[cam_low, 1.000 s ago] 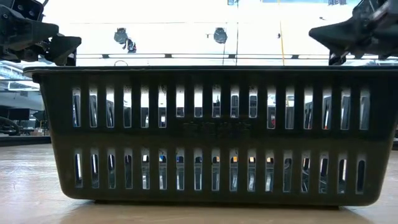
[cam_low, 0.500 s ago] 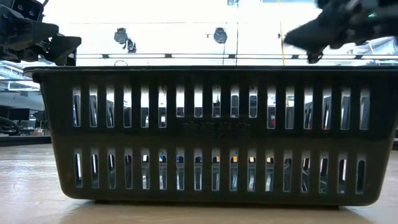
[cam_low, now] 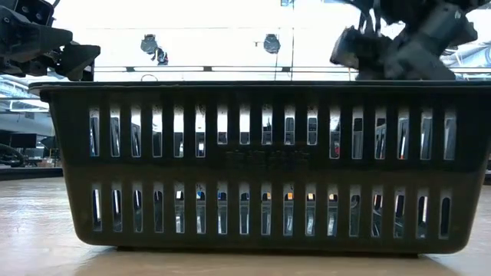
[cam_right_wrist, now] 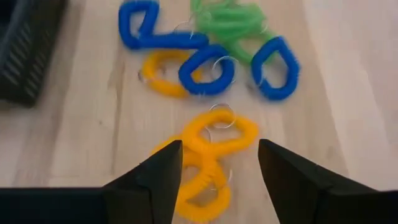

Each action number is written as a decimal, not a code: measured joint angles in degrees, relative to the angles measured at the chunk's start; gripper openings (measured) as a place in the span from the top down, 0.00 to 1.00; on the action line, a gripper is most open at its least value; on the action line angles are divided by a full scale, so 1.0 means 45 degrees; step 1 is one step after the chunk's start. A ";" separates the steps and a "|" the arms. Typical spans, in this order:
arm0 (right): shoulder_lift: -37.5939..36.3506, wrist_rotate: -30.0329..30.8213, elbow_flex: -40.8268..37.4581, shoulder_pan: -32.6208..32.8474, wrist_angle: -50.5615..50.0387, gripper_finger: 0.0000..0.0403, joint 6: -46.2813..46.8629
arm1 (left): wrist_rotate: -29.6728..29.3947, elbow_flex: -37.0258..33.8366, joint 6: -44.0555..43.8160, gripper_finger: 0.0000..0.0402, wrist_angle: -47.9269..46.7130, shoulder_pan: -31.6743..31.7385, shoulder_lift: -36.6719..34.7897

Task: Sort spring keychains into baskets
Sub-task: Put the orange spring keychain into the blue basket

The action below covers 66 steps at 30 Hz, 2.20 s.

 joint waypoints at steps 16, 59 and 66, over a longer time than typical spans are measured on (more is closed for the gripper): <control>0.2117 0.1046 0.0055 0.0452 0.2699 0.52 -0.3094 | 0.0005 0.0000 0.0003 0.47 -0.0010 -0.0005 0.0000; 0.2573 0.0632 0.0047 0.0409 0.1831 0.97 -0.0678 | 0.0005 0.0000 0.0004 0.47 0.0003 -0.0004 -0.0001; 0.1828 0.0634 0.0035 0.0412 0.2003 0.97 -0.0621 | 0.0002 0.0000 0.0005 0.47 0.0008 -0.0005 0.0000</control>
